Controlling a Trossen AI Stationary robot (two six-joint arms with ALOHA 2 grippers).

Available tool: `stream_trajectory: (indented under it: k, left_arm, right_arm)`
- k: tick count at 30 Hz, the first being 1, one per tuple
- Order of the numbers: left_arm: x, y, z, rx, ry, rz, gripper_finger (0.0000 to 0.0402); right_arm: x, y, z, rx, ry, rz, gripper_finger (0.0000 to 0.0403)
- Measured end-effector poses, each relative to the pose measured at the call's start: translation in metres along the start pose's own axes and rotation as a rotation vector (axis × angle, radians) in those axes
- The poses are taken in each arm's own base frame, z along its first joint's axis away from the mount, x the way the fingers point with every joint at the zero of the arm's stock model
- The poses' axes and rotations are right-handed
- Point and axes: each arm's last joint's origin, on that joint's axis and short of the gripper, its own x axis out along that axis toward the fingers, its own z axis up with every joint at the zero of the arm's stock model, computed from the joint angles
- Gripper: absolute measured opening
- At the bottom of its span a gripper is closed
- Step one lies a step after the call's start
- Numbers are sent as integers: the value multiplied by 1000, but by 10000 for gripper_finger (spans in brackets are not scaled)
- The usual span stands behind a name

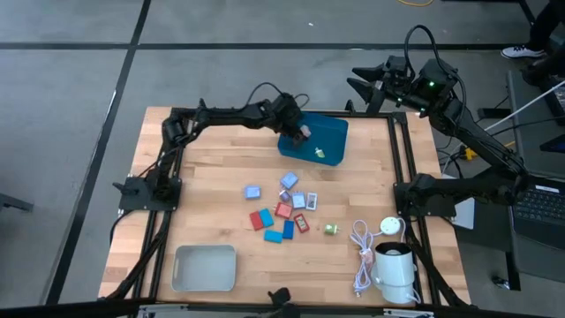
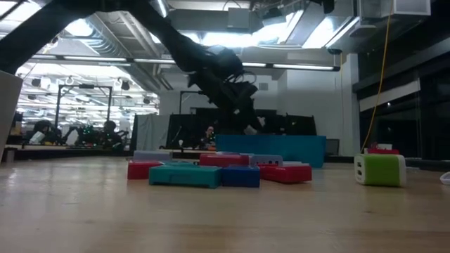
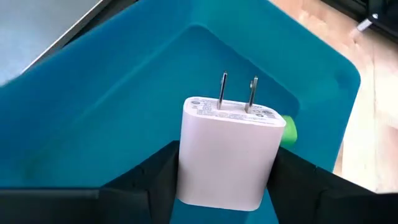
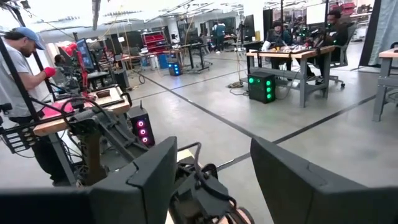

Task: Pick & Place Office items
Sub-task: Put the white charger adapter into the blue bin, then put the bottom left light blue charger adapter into the blue bin

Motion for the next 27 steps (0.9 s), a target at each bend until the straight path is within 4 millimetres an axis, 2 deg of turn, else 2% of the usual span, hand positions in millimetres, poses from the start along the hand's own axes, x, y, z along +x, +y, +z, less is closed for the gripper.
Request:
stream_trajectory:
  k: [6, 8, 12, 14, 17, 21, 25, 27]
  left_arm:
    - [-6, -5, 21, 34, -38, 45, 293]
    - [-12, -7, 31, 44, -64, 68, 312]
    - [-30, -9, 55, 58, -118, 80, 322]
    - [-40, -10, 63, 71, -82, 104, 321]
    - [-58, -22, 71, 208, 56, 140, 314]
    - [-83, -50, 59, 358, 367, 167, 308]
    - [-96, -75, 38, 375, 615, 149, 308]
    - [-98, -95, 28, 412, 690, 129, 308]
  right_arm:
    - [0, -1, 0, 16, 2, 11, 210]
    - [0, -1, 0, 20, 1, 0, 210]
    - [0, -4, 0, 37, -13, -79, 210]
    - [-1, -5, 1, 38, -21, -119, 210]
    - [-1, -5, 1, 37, -27, -149, 210]
    - [-1, -5, 1, 12, -20, -119, 210]
    - [0, -3, 0, 12, -12, -71, 210]
    - [0, -3, 0, 9, -8, -48, 210]
